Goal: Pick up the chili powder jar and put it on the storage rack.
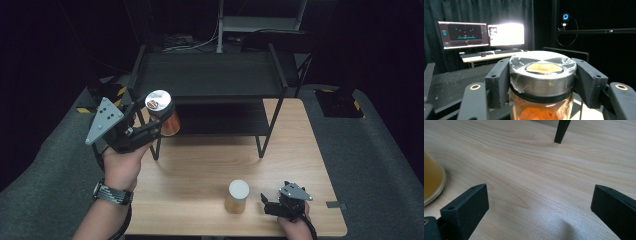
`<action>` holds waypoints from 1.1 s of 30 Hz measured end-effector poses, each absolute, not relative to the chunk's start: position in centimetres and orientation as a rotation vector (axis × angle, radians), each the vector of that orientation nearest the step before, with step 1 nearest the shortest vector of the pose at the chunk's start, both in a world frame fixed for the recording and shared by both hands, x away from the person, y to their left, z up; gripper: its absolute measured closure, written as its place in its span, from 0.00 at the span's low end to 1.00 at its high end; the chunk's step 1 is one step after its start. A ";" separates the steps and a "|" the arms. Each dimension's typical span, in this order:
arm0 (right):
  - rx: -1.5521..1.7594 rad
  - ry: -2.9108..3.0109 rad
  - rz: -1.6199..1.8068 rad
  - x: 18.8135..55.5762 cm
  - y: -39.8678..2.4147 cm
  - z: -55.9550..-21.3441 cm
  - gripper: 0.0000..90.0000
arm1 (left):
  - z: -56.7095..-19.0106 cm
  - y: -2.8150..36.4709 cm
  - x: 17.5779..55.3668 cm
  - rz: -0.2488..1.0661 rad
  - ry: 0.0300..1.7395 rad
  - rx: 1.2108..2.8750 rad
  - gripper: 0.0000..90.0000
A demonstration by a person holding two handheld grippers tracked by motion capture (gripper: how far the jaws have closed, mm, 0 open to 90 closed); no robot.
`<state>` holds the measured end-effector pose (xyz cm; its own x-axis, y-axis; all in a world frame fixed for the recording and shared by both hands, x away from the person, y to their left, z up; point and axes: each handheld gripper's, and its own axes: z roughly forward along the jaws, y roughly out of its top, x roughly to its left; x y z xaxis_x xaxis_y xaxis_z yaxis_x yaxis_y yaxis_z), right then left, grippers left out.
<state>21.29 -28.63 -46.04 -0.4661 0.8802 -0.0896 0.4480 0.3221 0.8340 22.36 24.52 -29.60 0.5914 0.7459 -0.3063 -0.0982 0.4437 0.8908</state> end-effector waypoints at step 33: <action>1.164 2.051 1.054 21.3 -28.9 -46.1 0.01 | -25.7 20.7 29.4 0.669 0.778 0.906 0.39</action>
<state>21.32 -28.87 -46.09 -0.4730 0.8774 -0.0808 0.4448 0.3169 0.8377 29.36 20.69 -25.68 0.5509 0.7795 -0.2982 -0.1783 0.4590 0.8704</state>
